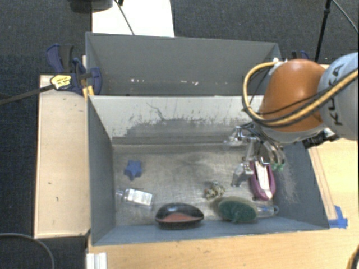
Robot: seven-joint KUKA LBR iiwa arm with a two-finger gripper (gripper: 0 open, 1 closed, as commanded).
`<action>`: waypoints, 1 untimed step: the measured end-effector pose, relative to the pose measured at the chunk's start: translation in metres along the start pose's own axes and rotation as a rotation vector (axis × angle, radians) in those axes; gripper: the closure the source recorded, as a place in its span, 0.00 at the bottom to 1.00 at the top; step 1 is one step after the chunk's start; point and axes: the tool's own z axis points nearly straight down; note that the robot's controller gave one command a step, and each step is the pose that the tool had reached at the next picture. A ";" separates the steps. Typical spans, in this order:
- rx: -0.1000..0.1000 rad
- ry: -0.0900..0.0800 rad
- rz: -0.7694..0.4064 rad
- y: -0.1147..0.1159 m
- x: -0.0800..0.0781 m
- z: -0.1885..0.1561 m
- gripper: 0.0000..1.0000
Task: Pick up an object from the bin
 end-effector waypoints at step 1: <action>-0.006 -0.021 -0.255 -0.015 0.054 0.097 0.00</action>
Offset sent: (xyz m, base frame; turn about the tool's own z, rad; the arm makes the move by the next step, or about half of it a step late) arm -0.0614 -0.0190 -0.1042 -0.2555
